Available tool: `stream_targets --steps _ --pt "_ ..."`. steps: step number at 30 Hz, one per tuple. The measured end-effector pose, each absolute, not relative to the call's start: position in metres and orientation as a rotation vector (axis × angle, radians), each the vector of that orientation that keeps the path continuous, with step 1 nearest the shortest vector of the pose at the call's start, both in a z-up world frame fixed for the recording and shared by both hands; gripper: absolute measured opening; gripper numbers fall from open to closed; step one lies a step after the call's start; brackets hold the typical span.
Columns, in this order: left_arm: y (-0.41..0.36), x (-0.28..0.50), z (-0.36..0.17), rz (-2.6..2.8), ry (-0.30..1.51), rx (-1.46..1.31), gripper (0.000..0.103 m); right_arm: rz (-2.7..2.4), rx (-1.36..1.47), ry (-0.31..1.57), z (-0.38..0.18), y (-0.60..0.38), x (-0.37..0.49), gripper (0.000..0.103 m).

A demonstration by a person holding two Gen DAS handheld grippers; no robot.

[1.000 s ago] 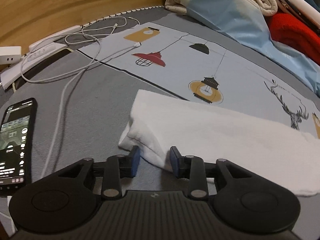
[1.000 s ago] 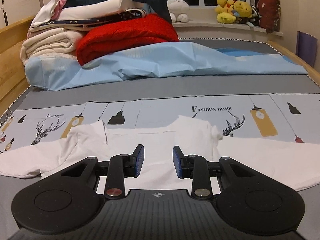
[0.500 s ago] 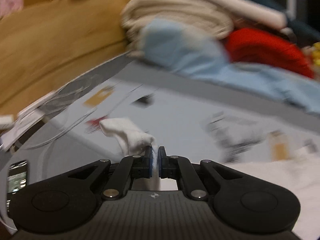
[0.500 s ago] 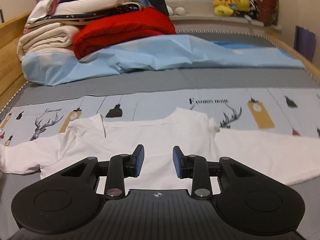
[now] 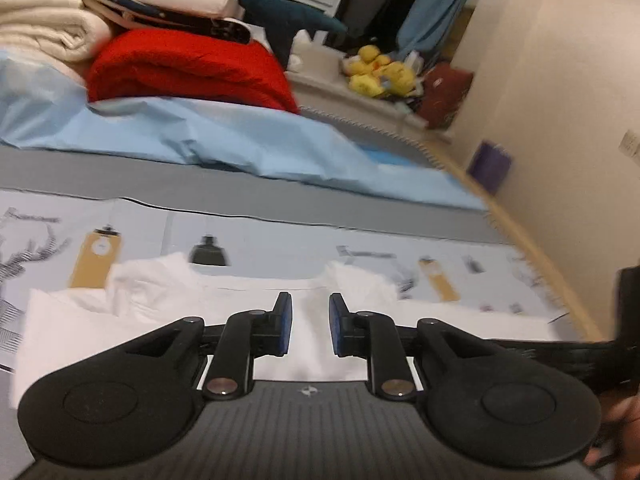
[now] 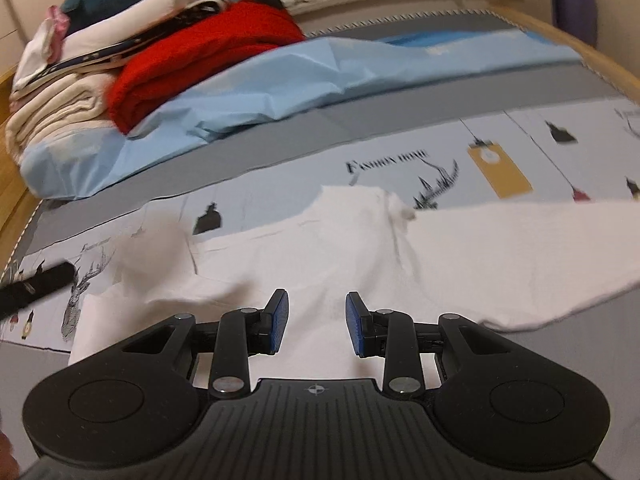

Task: Fold small clothes

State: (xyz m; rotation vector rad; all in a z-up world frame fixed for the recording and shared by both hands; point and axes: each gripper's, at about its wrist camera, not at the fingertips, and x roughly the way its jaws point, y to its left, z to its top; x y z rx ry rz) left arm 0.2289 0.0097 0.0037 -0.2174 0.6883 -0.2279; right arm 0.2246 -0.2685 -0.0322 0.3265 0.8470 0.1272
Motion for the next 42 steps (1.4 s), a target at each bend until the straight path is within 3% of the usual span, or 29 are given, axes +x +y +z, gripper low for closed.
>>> stream_targets --steps 11,19,21,32,37,42 --pt "0.146 0.259 0.002 0.185 0.734 -0.259 0.022 0.173 0.4 1.03 -0.096 -0.237 0.256 0.033" --pt "0.186 0.252 0.01 0.218 0.739 -0.276 0.022 0.141 0.266 1.107 -0.135 -0.19 0.279 0.032" --pt "0.184 0.253 0.01 0.217 0.743 -0.272 0.022 0.164 0.233 1.08 -0.133 -0.185 0.28 0.001" --pt "0.183 0.26 0.012 0.219 0.739 -0.258 0.022 0.209 0.277 0.635 -0.017 -0.247 0.248 0.0" --pt "0.173 0.265 0.006 0.215 0.76 -0.238 0.022 -0.125 0.299 0.844 -0.072 -0.331 0.27 0.0" --pt "0.154 0.276 -0.008 0.182 0.814 -0.224 0.022 -0.08 0.257 0.778 -0.07 -0.343 0.267 0.0"
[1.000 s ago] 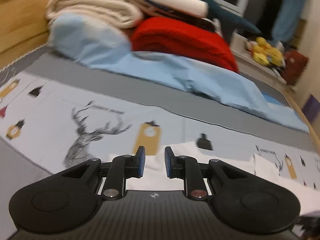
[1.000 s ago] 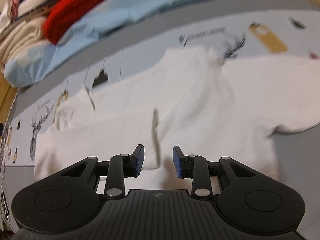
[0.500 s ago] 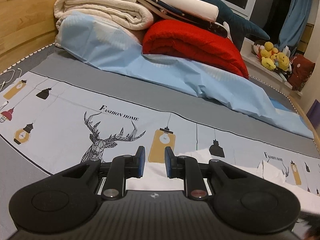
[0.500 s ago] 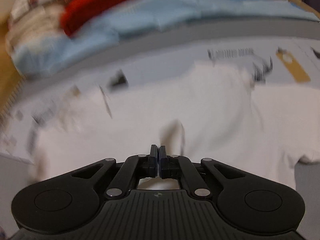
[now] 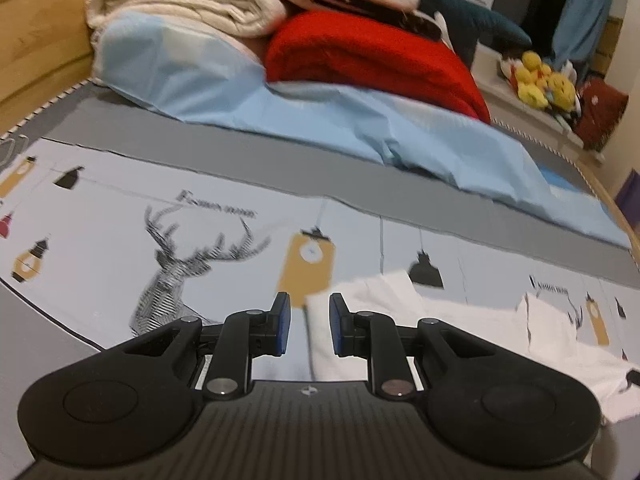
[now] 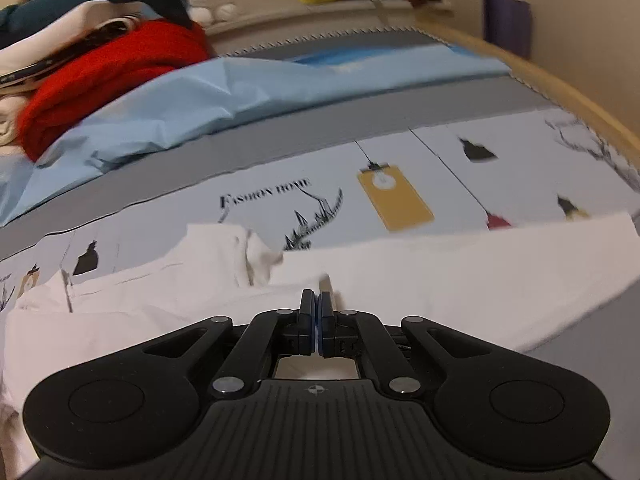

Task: Fold small clothes

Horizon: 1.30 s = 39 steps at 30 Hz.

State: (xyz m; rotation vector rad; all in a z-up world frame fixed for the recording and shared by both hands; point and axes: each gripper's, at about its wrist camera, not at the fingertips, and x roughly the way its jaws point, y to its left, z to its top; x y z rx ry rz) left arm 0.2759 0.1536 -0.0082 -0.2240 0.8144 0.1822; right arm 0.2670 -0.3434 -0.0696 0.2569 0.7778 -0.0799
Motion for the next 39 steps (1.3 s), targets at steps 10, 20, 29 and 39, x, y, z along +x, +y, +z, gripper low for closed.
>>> stream_targets --steps 10,20,29,39 --pt "0.114 0.296 -0.039 0.106 0.937 -0.167 0.022 -0.214 0.258 0.85 -0.084 -0.37 0.273 0.009" --pt "0.092 0.304 -0.115 0.057 1.201 -0.073 0.022 0.025 0.384 1.075 -0.133 -0.36 0.289 0.014" --pt "0.106 0.301 -0.12 0.117 1.228 -0.091 0.021 -0.032 0.516 0.858 -0.114 -0.394 0.299 0.051" --pt "0.113 0.305 -0.107 0.147 1.164 -0.118 0.021 0.022 0.444 0.866 -0.131 -0.38 0.322 0.001"
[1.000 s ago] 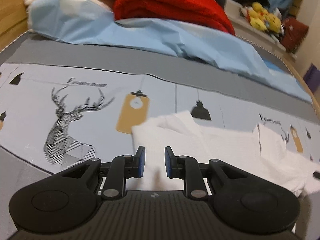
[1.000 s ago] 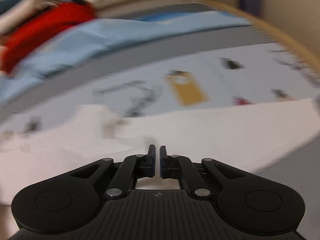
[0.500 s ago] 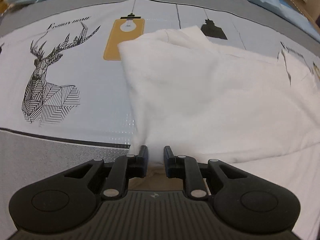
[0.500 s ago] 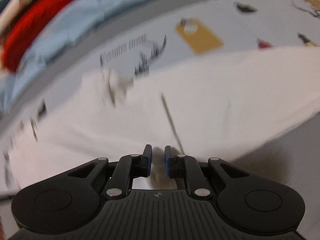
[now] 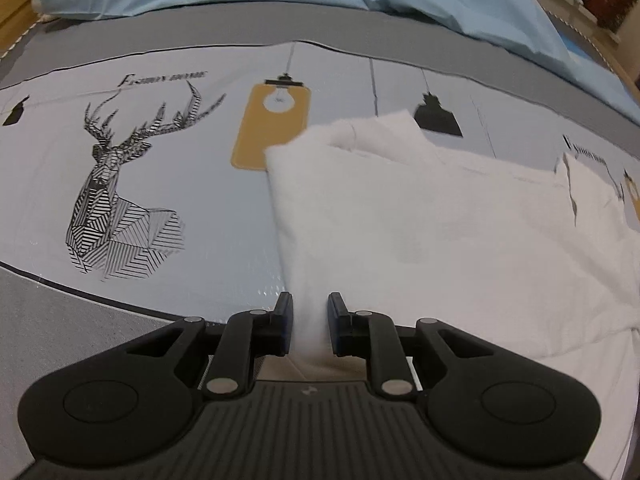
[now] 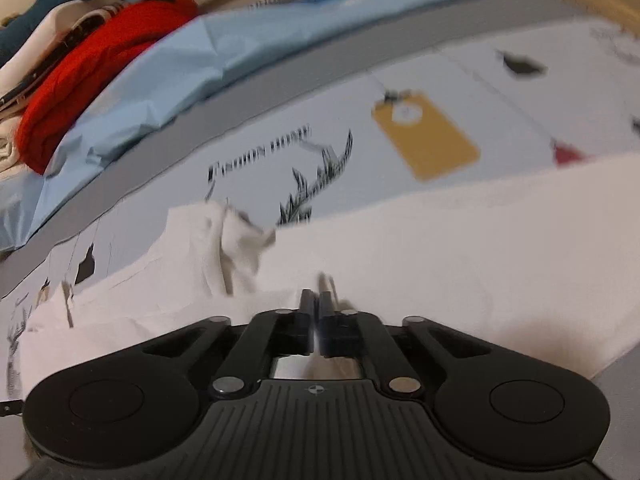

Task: Fold small clothes

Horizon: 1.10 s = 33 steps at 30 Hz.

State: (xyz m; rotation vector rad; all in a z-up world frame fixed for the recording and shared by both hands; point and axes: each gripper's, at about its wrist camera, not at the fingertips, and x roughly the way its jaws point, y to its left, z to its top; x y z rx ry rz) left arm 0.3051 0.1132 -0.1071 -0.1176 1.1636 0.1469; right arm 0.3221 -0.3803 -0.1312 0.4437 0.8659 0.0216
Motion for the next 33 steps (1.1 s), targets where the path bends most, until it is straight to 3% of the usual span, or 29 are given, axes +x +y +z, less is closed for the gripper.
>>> stream_targets --steps 3,8,13,18,23,25,28,33 --pt "0.115 0.31 -0.103 0.153 1.129 -0.138 0.021 -0.043 0.405 0.797 -0.112 -0.383 0.319 0.0" --pt "0.115 0.316 -0.1 0.155 1.081 -0.162 0.021 -0.208 0.383 0.847 -0.115 -0.395 0.32 0.005" --pt "0.11 0.318 -0.102 0.139 1.08 -0.158 0.021 -0.026 0.389 0.774 -0.101 -0.385 0.312 0.005" --pt "0.11 0.318 -0.132 0.202 1.215 -0.077 0.023 0.161 0.26 1.094 -0.144 -0.355 0.315 0.011" --pt "0.093 0.313 -0.112 0.169 1.154 -0.014 0.024 0.175 0.277 0.983 -0.123 -0.358 0.306 0.016" --pt "0.084 0.309 -0.105 0.109 1.127 -0.03 0.024 0.157 0.239 1.063 -0.135 -0.359 0.306 0.019" --pt "0.075 0.307 -0.128 0.061 1.249 -0.008 0.026 0.162 0.231 1.068 -0.14 -0.366 0.303 0.019" --pt "0.073 0.303 -0.13 0.05 1.254 0.014 0.028 -0.061 0.39 0.942 -0.124 -0.423 0.292 0.024"
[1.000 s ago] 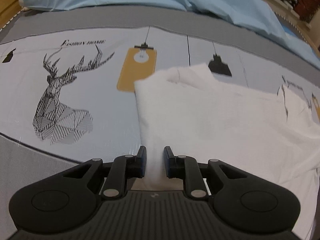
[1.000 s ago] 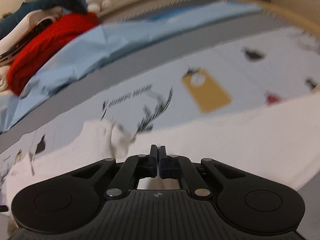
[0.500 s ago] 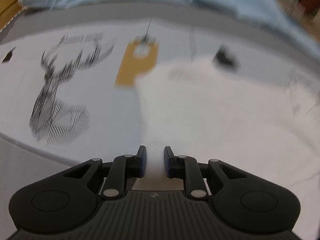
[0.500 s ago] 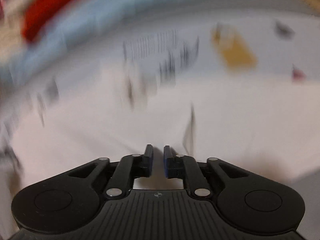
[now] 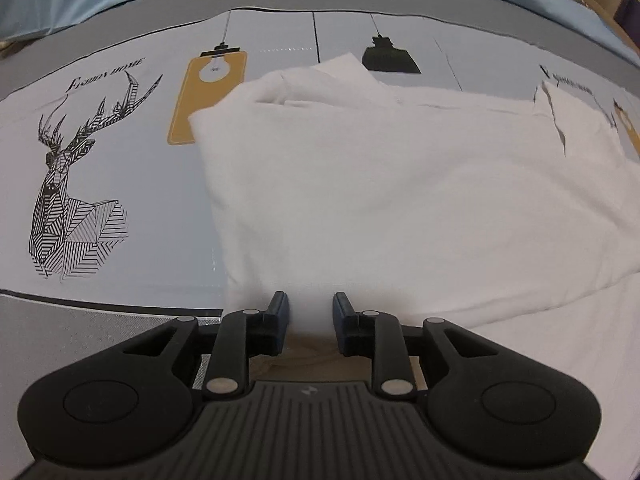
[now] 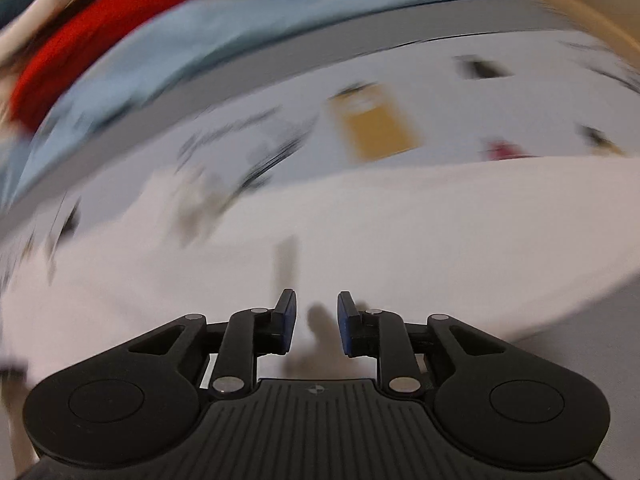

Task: Fold small clothes

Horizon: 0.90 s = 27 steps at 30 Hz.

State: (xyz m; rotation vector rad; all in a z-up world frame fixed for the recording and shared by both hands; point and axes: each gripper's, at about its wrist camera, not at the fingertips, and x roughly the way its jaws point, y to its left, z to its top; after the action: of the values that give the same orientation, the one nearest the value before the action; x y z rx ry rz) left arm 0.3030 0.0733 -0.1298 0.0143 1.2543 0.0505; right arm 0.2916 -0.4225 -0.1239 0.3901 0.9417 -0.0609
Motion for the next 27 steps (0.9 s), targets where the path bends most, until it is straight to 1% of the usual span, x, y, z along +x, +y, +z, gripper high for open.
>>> stream_targets --steps 7,8,9,11,16,22,23,24,25,27 --pt "0.072 0.304 -0.133 0.043 1.252 0.038 0.028 -0.546 0.606 0.734 -0.127 -0.54 0.245 0.024" --pt "0.073 0.305 -0.133 0.043 1.253 0.039 0.028 -0.61 0.634 0.716 -0.131 -0.555 0.237 0.028" --pt "0.074 0.306 -0.136 0.042 1.253 0.042 0.028 -0.673 0.673 0.697 -0.136 -0.571 0.229 0.037" --pt "0.073 0.305 -0.136 0.04 1.251 0.052 0.028 -0.745 0.746 0.67 -0.148 -0.598 0.216 0.045" --pt "0.071 0.303 -0.136 0.035 1.245 0.06 0.028 -0.846 0.864 0.624 -0.174 -0.642 0.201 0.045" --pt "0.071 0.301 -0.136 0.029 1.239 0.07 0.028 -0.768 0.907 0.556 -0.186 -0.654 0.217 0.045" --pt "0.071 0.301 -0.136 0.029 1.239 0.071 0.028 -0.762 0.885 0.561 -0.186 -0.651 0.221 0.036" --pt "0.07 0.302 -0.136 0.03 1.24 0.069 0.028 -0.757 0.866 0.566 -0.184 -0.648 0.225 0.011" --pt "0.07 0.302 -0.135 0.03 1.24 0.068 0.028 -0.738 0.876 0.574 -0.185 -0.646 0.227 0.003" --pt "0.071 0.302 -0.135 0.028 1.24 0.066 0.028 -0.745 0.913 0.551 -0.181 -0.645 0.221 0.003"
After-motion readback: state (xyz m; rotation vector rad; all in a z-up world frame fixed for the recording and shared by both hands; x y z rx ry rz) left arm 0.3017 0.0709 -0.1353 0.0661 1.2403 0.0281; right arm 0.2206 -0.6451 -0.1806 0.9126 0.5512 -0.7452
